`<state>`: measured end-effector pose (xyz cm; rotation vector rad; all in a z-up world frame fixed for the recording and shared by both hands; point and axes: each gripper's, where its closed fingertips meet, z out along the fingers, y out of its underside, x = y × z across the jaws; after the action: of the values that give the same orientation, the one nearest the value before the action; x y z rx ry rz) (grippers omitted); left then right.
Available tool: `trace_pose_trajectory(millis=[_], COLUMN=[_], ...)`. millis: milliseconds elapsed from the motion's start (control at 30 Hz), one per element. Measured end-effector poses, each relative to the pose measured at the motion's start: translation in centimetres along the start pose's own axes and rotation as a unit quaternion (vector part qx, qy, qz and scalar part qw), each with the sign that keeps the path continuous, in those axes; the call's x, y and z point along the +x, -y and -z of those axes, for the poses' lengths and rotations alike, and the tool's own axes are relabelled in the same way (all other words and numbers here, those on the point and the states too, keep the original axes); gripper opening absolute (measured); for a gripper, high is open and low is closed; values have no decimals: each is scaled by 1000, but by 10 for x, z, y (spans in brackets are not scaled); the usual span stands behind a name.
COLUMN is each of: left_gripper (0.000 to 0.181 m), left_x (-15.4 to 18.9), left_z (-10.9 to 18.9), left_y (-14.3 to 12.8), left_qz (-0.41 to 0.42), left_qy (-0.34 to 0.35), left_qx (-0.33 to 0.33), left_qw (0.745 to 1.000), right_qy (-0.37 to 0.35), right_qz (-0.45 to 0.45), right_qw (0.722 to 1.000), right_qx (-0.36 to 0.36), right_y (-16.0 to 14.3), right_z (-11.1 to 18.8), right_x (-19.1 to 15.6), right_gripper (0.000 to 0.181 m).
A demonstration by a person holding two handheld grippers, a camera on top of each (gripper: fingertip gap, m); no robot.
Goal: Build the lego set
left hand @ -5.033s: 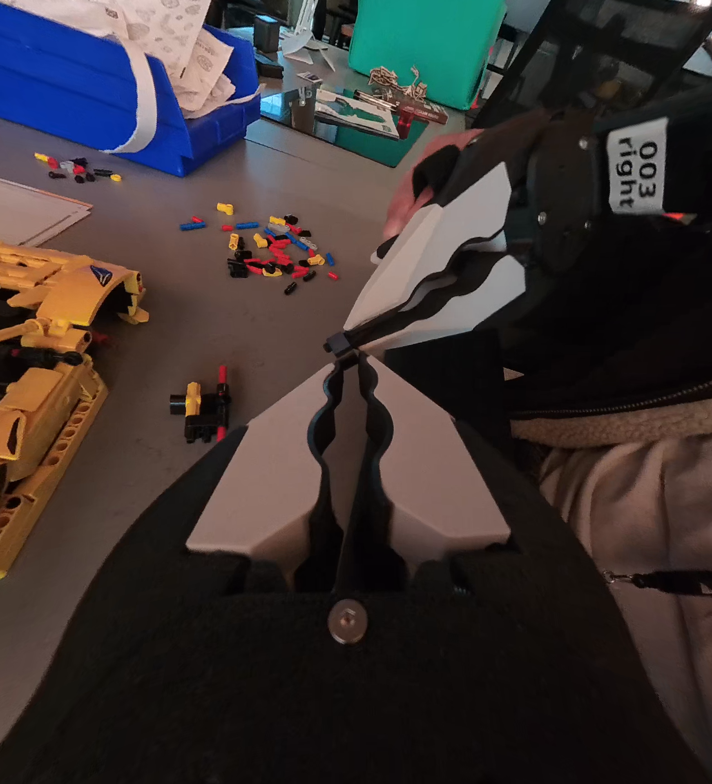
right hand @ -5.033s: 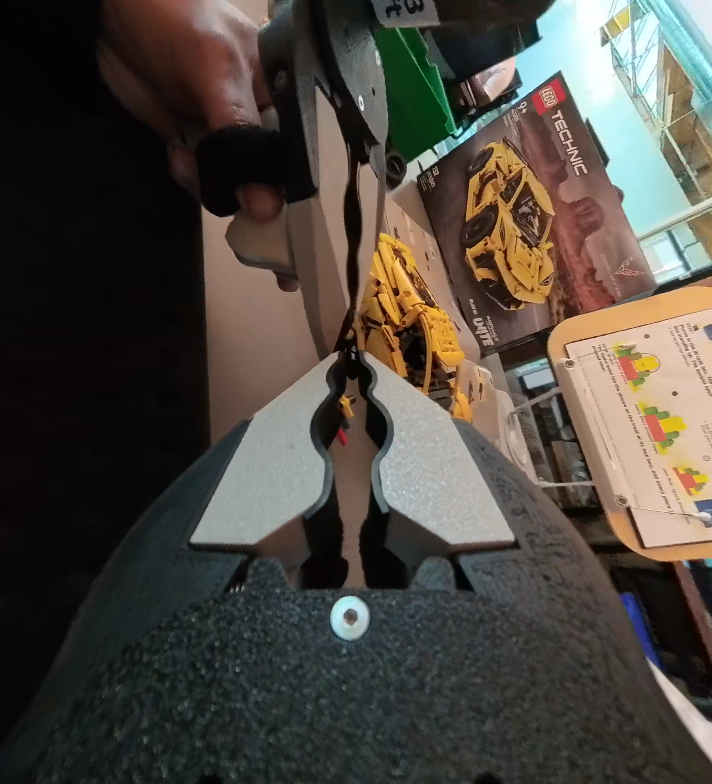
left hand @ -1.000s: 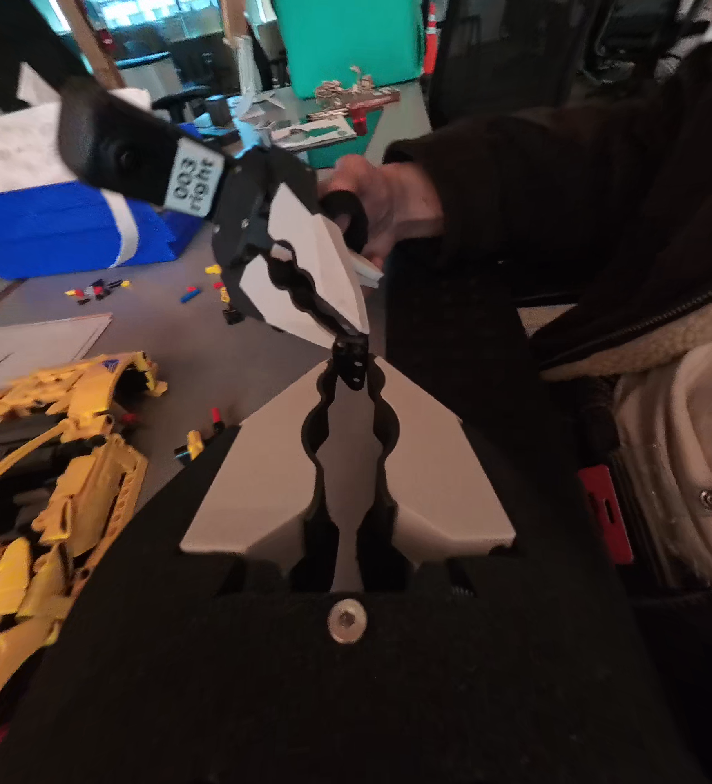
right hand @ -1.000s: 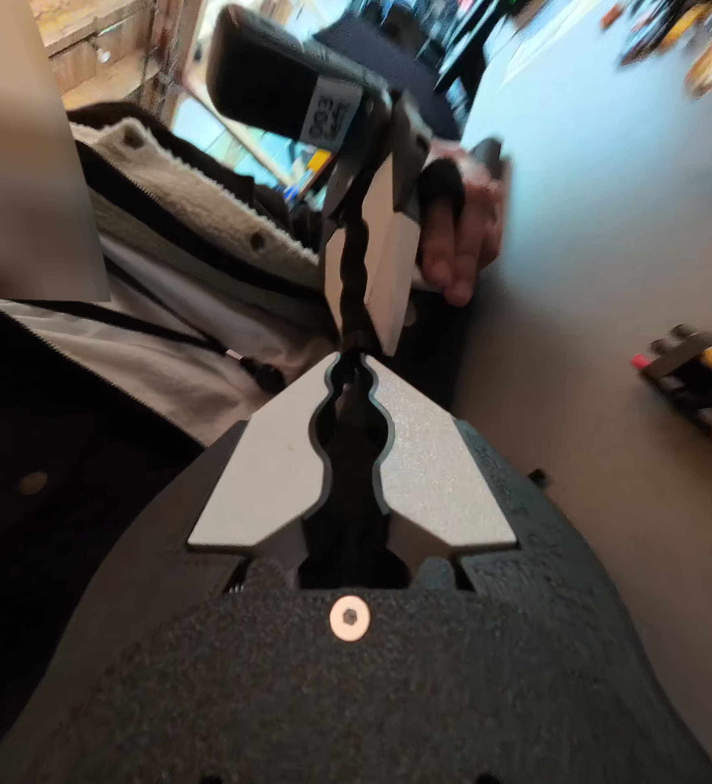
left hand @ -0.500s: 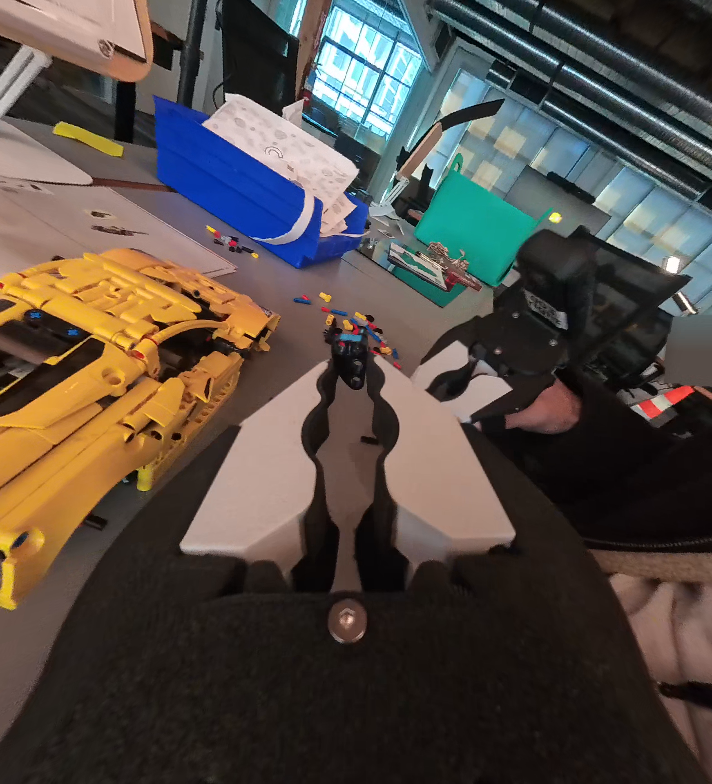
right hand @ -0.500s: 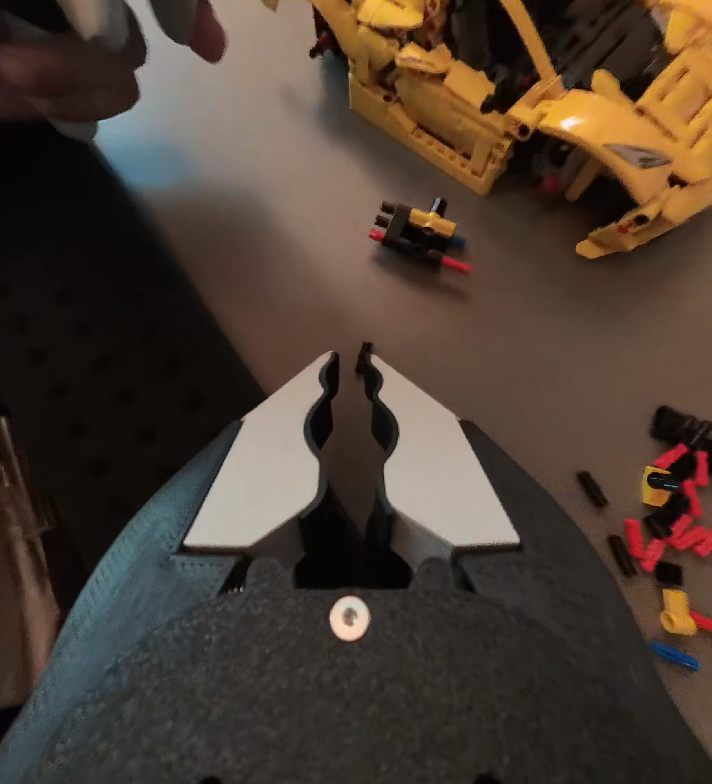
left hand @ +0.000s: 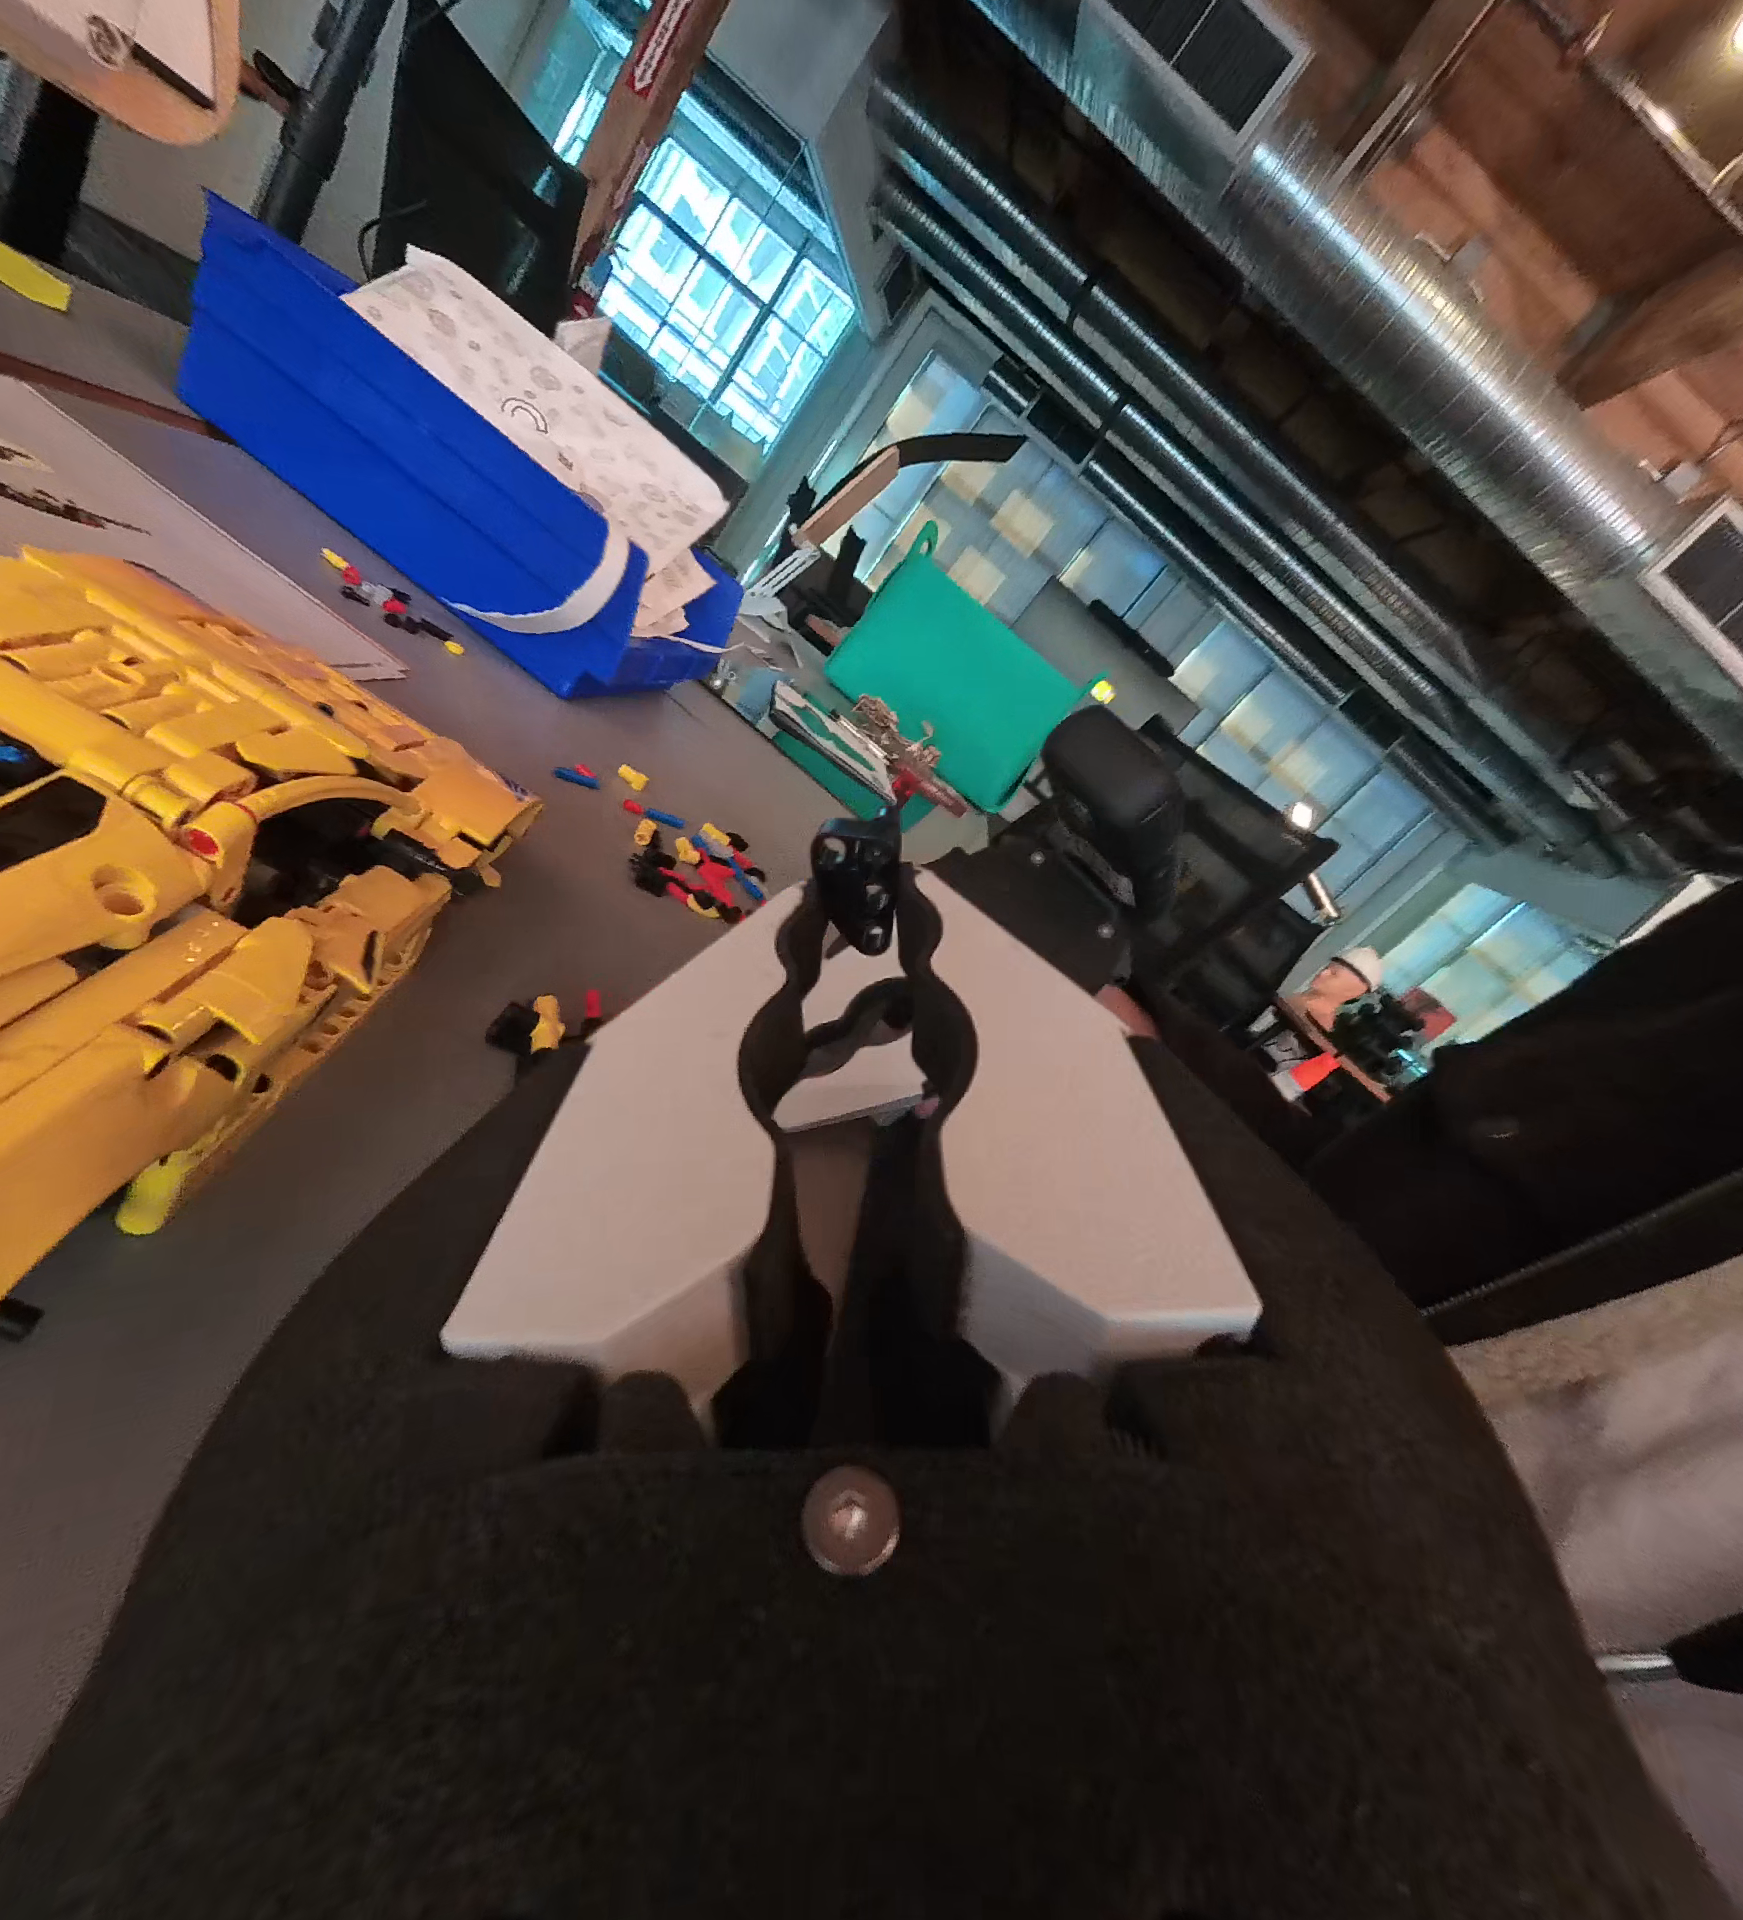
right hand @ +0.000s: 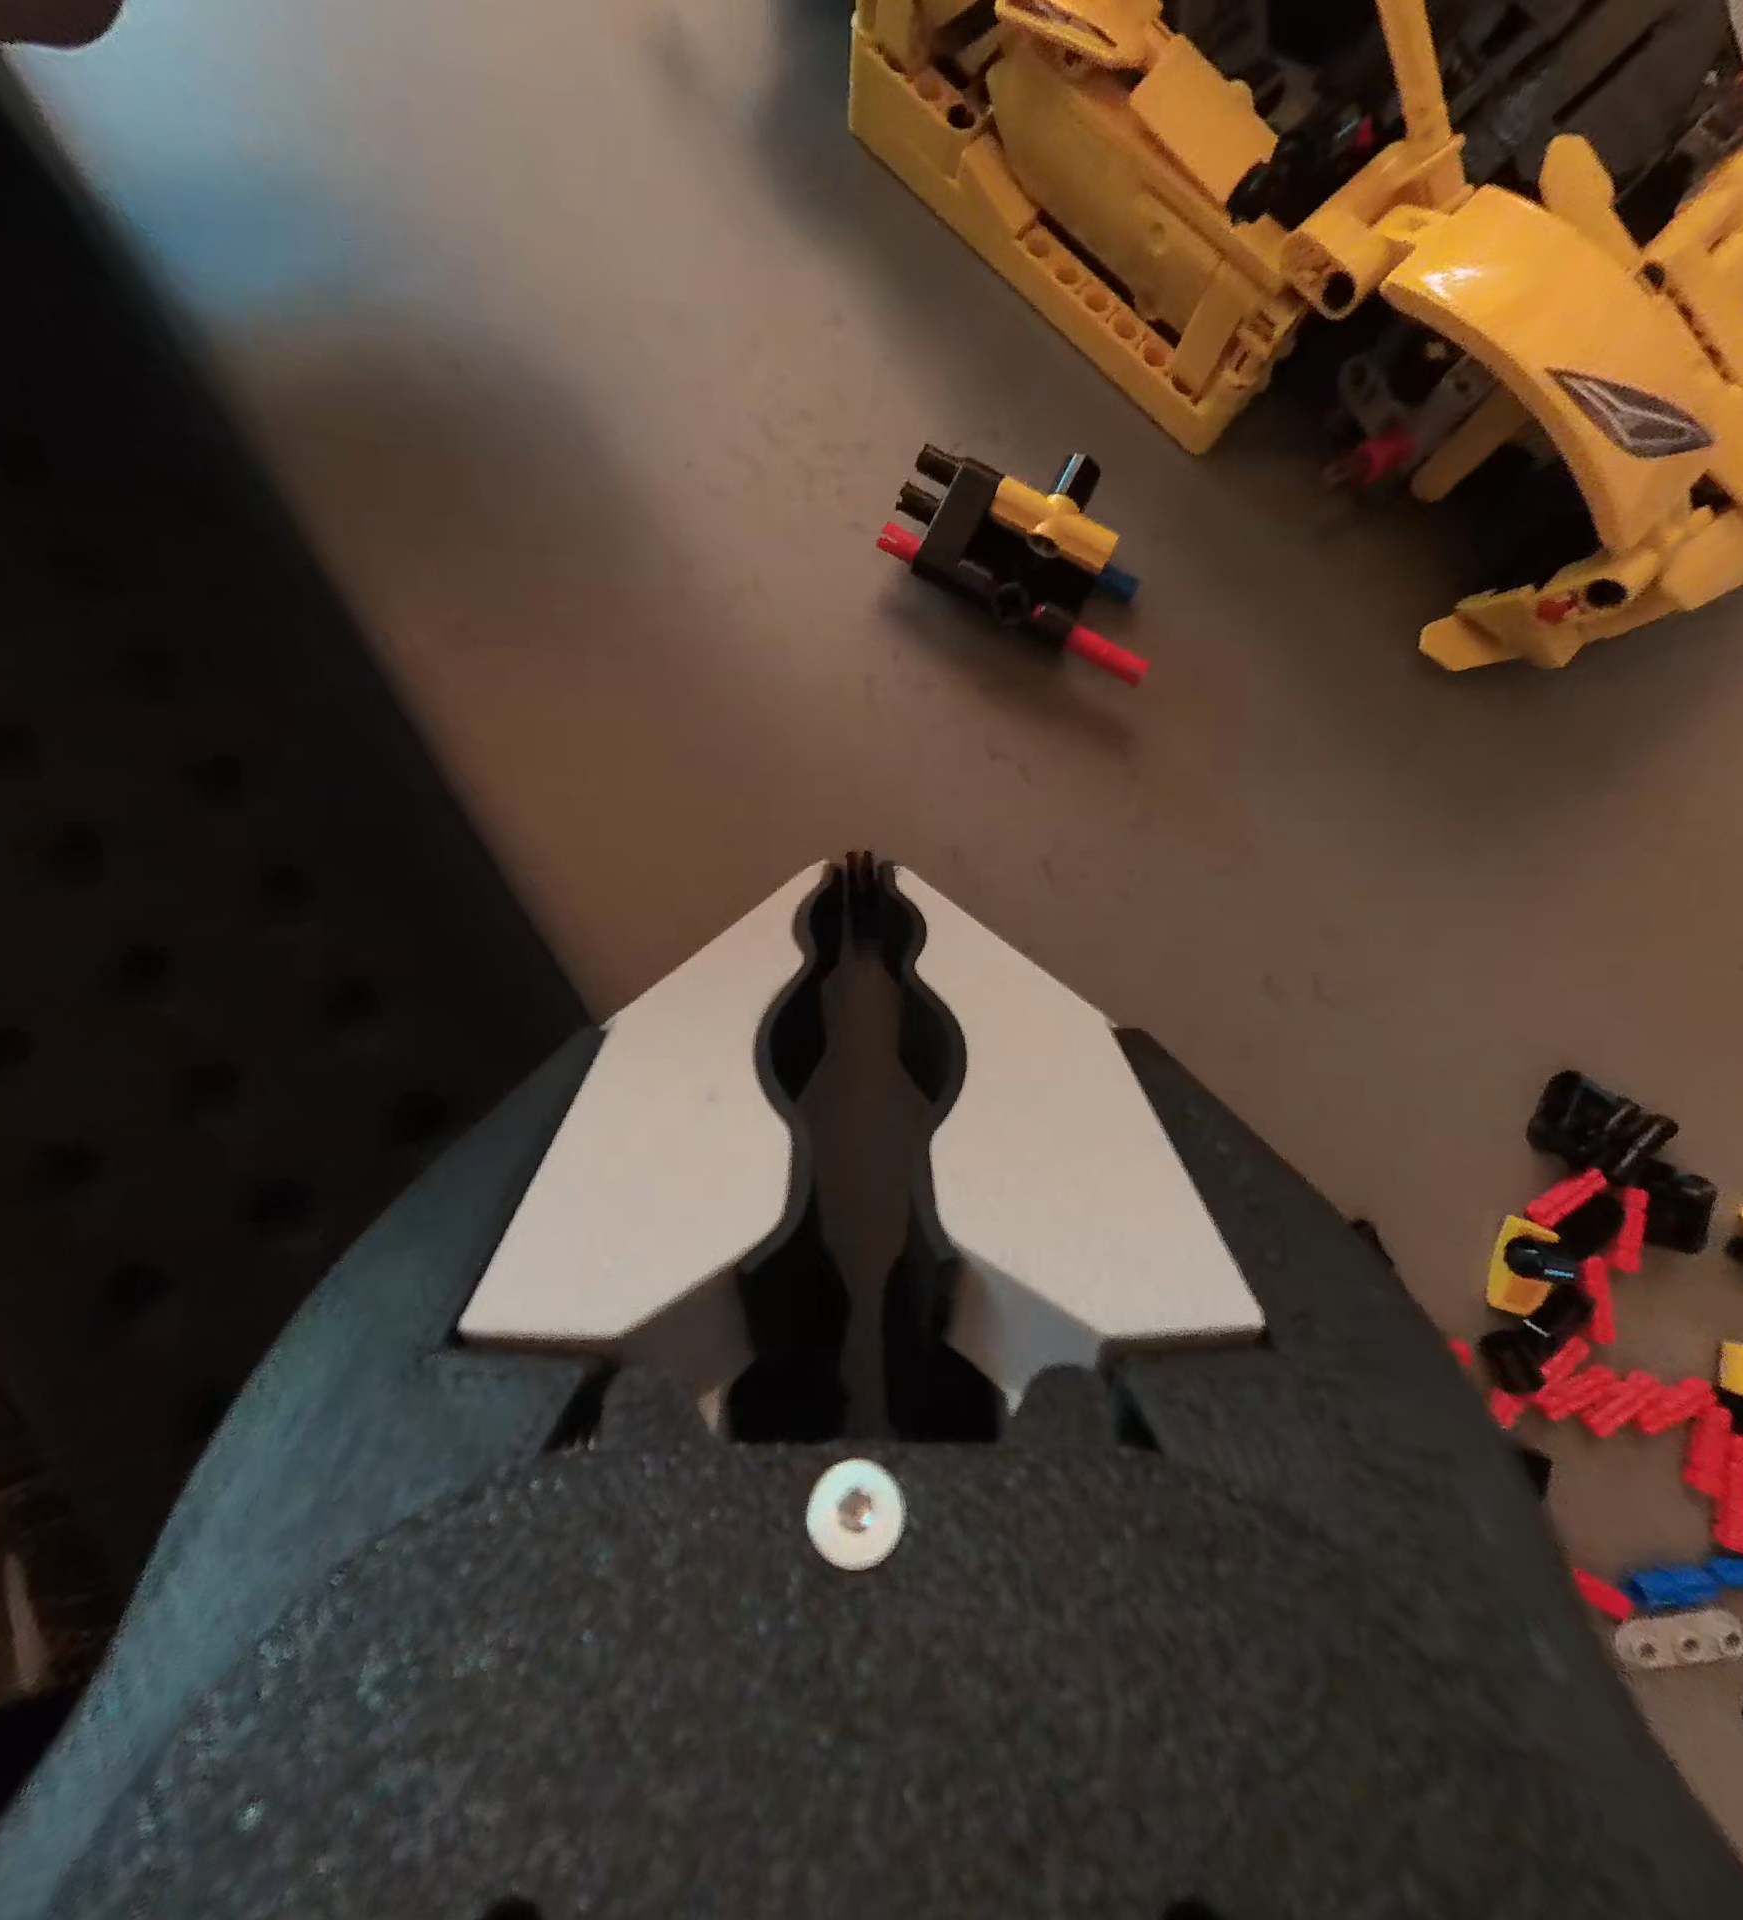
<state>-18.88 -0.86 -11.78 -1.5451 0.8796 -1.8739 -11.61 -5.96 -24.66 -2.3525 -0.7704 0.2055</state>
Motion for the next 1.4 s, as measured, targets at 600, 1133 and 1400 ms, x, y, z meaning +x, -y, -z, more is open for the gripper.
trace_pose_trajectory(millis=[600,1133,1400], left_gripper=[14,14,14], left_x=[5,5,6], left_z=[-6,-6,-6], left_y=[-9,-9,-10], left_qz=[-13,-5,1], left_qy=[-9,-13,-19], left_qx=[-24,-24,-24], left_qw=[1000,1000,1000], right_qy=[26,31,28], right_qz=[54,46,52], right_qw=[998,998,998], right_qx=[16,19,25], right_y=[0,8,5], right_z=[1,-5,-2], right_x=[0,-1,2], right_gripper=[9,13,9])
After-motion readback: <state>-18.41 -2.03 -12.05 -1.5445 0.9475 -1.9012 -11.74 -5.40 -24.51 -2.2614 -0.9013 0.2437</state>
